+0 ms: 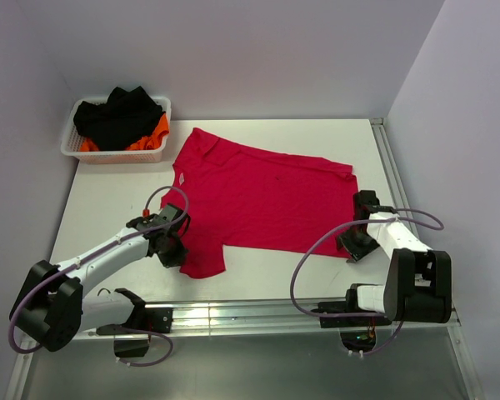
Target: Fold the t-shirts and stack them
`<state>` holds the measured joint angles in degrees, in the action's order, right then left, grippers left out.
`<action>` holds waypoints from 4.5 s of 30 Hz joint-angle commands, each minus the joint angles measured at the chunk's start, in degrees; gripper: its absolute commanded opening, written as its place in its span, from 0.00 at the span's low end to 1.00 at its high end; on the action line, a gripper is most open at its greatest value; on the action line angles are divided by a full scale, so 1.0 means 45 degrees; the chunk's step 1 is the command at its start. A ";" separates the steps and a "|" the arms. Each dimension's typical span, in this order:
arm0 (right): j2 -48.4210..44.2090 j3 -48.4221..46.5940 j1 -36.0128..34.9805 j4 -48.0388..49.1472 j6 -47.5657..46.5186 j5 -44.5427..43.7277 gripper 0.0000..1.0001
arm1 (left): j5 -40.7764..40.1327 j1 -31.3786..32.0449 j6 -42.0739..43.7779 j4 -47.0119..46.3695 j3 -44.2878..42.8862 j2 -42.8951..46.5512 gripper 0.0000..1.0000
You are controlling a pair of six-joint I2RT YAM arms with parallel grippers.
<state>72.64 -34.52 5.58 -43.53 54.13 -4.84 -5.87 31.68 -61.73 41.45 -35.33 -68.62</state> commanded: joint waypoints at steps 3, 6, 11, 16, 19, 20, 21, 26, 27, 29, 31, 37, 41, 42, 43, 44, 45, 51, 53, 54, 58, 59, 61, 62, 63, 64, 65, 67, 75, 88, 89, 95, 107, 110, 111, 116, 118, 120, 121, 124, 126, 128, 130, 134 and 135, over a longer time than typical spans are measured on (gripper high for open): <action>0.0439 0.0484 0.0087 0.0513 0.0101 -0.0935 0.33 | -0.0063 0.0030 0.0223 0.0008 -0.0352 0.0209 0.00; 0.0537 0.0601 0.0087 0.0669 -0.0056 -0.1073 0.21 | -0.0044 0.0030 0.0184 -0.0012 -0.0274 0.0346 0.00; 0.0187 0.0407 0.0087 0.0417 -0.0328 -0.0859 0.00 | -0.0199 0.0030 0.0222 0.0591 -0.0913 0.0658 0.00; -0.1528 -0.1694 0.0009 -0.1220 -0.0622 -0.0078 0.00 | -0.1682 0.0011 0.0884 0.3070 -0.5006 0.1459 0.00; -0.2136 -0.3938 -0.0204 -0.2238 -0.0817 0.0234 0.00 | -0.2542 0.0030 0.1334 0.4808 -0.7180 0.1265 0.00; -0.2313 -0.4452 -0.0244 -0.2744 -0.0953 0.0468 0.00 | -0.2698 0.0030 0.1433 0.5102 -0.8444 0.1245 0.00; -0.2508 -0.4960 -0.0264 -0.2923 -0.1051 0.0702 0.00 | -0.2777 0.0030 0.1530 0.5530 -0.8998 0.1264 0.00; -0.3972 -0.8086 -0.0284 -0.4037 -0.1890 0.1934 0.00 | -0.3091 0.0030 0.1844 0.6490 -1.2203 0.1868 0.00; -0.4207 -0.8825 -0.0284 -0.4115 -0.2085 0.2129 0.00 | -0.3032 0.0011 0.1863 0.6724 -1.2574 0.1986 0.00; -0.4929 -0.9629 -0.0303 -0.4369 -0.2963 0.2480 0.00 | -0.2760 0.0030 0.2116 0.6785 -1.3552 0.2530 0.00; -0.5766 -1.0567 -0.0303 -0.4370 -0.3820 0.2793 0.00 | -0.2351 0.0030 0.2757 0.6320 -1.4273 0.3059 0.00; -0.7762 -1.2073 -0.0675 -0.4020 -0.4723 0.3108 0.00 | -0.1334 0.0011 0.4339 0.5770 -1.8346 0.3960 0.00; -0.8038 -1.3399 -0.0675 -0.3803 -0.5036 0.2776 0.00 | -0.0553 0.0030 0.5261 0.5789 -2.1245 0.2929 0.00; -0.7805 -1.4195 -0.0694 -0.3823 -0.5172 0.2736 0.00 | -0.0261 0.0011 0.5281 0.5731 -2.1637 0.2770 0.00; -0.7667 -1.4609 -0.0810 -0.3823 -0.5308 0.2543 0.00 | -0.0026 0.0010 0.5397 0.5517 -2.2066 0.2652 0.00; -0.7531 -1.4981 -0.0850 -0.3765 -0.5368 0.2425 0.00 | 0.0034 0.0010 0.5341 0.5302 -2.2225 0.2497 0.00; -0.7239 -1.5545 -0.0928 -0.3687 -0.5426 0.2288 0.00 | 0.0015 -0.0009 0.5282 0.4836 -2.2362 0.2398 0.00; -0.6087 -1.5299 -0.1806 -0.3335 -0.5719 0.0474 0.00 | -0.0316 -0.0028 0.5730 0.2047 -1.9908 0.2104 0.00; -0.5560 -1.4696 -0.2080 -0.3238 -0.5662 -0.0445 0.00 | -0.0920 -0.0009 0.5847 0.1494 -1.8617 0.1813 0.00; -0.5363 -1.4537 -0.2119 -0.3257 -0.5526 -0.0718 0.00 | -0.1251 -0.0009 0.6022 0.1221 -1.8343 0.1599 0.00; -0.4776 -1.2802 -0.2120 -0.2264 -0.5193 -0.1463 0.00 | -0.2600 -0.0028 0.6433 0.0673 -1.8164 -0.0369 0.00; -0.4659 -1.2082 -0.2101 -0.2048 -0.5115 -0.1579 0.00 | -0.2447 -0.0145 0.6550 0.0459 -1.8048 -0.0666 0.00; -0.4055 -1.1492 -0.2100 -0.1503 -0.5153 -0.2068 0.00 | -0.2058 -0.0534 0.6493 0.0146 -1.7814 -0.1678 0.00; -0.3647 -1.0870 -0.2100 -0.1325 -0.5173 -0.2591 0.00 | -0.1417 -0.1213 0.6299 0.0009 -1.7581 -0.1955 0.00; -0.3430 -1.0554 -0.2120 -0.0956 -0.5212 -0.2770 0.00 | -0.1314 -0.1587 0.6142 -0.0147 -1.6979 -0.2268 0.00; -0.3196 -1.0261 -0.2120 -0.0778 -0.5251 -0.2868 0.00 | -0.1178 -0.1900 0.6005 -0.0342 -1.6547 -0.2793 0.00; -0.2633 -0.9659 -0.2120 -0.0583 -0.5251 -0.2927 0.00 | -0.0964 -0.2503 0.5907 -0.1079 -1.6040 -0.3088 0.00; -0.1908 -0.9263 -0.2120 -0.0096 -0.4998 -0.3084 0.00 | -0.0707 -0.2995 0.5790 -0.1631 -1.5042 -0.4293 0.00; 0.7343 -1.3490 -0.1847 -0.0516 -0.4238 -0.4802 0.60 | 0.1440 -0.4696 0.4268 -0.0726 -2.2024 -1.3315 0.50; 1.0422 -1.9380 -0.1436 -0.2418 -0.4334 -0.3244 1.00 | 0.1579 -0.4776 0.3835 -0.1325 -2.2847 -1.3695 1.00; 1.0014 -1.9263 -0.1494 -0.2359 -0.4275 -0.2931 1.00 | 0.1365 -0.4717 0.3933 -0.0896 -2.2832 -1.3522 0.99; 0.9209 -1.8677 -0.3757 -0.0743 -0.4042 -0.0316 1.00 | -0.0002 -0.4053 0.3876 -0.2669 -1.7276 -0.9834 0.95; 0.8827 -1.6027 -0.5714 0.0159 -0.3394 0.1527 1.00 | 0.0857 -0.2920 0.1672 -0.2218 -1.6034 -1.0785 0.91; 0.7065 -1.3350 -0.5577 0.0707 -0.3610 0.1232 1.00 | 0.0290 -0.2607 0.0928 -0.1772 -1.7142 -1.1721 0.90; 0.6635 -1.2744 -0.5442 0.0785 -0.3630 0.1174 1.00 | 0.0153 -0.2587 0.0713 -0.1519 -1.7535 -1.2052 0.89; 0.3608 -0.9266 -0.5128 0.0864 -0.3786 0.0804 1.00 | -0.0511 -0.2431 -0.0283 -0.1242 -1.8418 -1.3364 0.88; 0.2536 -0.8388 -0.4973 0.0670 -0.3864 0.0628 1.00 | -0.0921 -0.2392 -0.0557 -0.1127 -1.8534 -1.3655 0.87; 0.1927 -0.7955 -0.4797 0.0378 -0.3962 0.0549 1.00 | -0.1330 -0.2373 -0.0734 -0.0892 -1.8789 -1.3910 0.86; 0.1363 -0.7586 -0.4602 0.0318 -0.4001 0.0471 1.00 | -0.1487 -0.2372 -0.0908 -0.0678 -1.8886 -1.4008 0.86; 0.0482 -0.6960 -0.4328 0.0103 -0.4099 0.0334 1.00 | -0.1762 -0.2372 -0.1066 -0.0637 -1.8887 -1.4087 0.85; 0.0226 -0.6704 -0.4152 -0.0052 -0.4118 0.0197 1.00 | -0.1704 -0.2372 -0.1183 -0.0948 -1.8517 -1.4029 0.84; -0.0009 -0.6450 -0.3977 -0.0093 -0.4099 0.0236 1.00 | -0.1684 -0.2334 -0.1184 -0.1203 -1.8399 -1.4067 0.84; -0.0243 -0.6372 -0.3897 -0.0288 -0.4080 0.0216 1.00 | -0.1645 -0.2314 -0.1222 -0.1165 -1.8457 -1.4262 0.83; -0.0420 -0.6449 -0.3819 -0.0678 -0.4177 0.0100 1.00 | -0.1568 -0.2275 -0.1378 -0.1728 -1.7991 -1.4263 0.82; -0.0459 -0.6449 -0.3780 -0.0853 -0.4177 0.0080 1.00 | -0.1567 -0.2275 -0.1437 -0.1808 -1.7911 -1.4244 0.82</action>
<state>72.95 -62.96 -11.99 -45.56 36.10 -2.63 -11.92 21.10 -66.74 36.07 -117.12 -132.51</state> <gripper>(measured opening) 0.999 0.823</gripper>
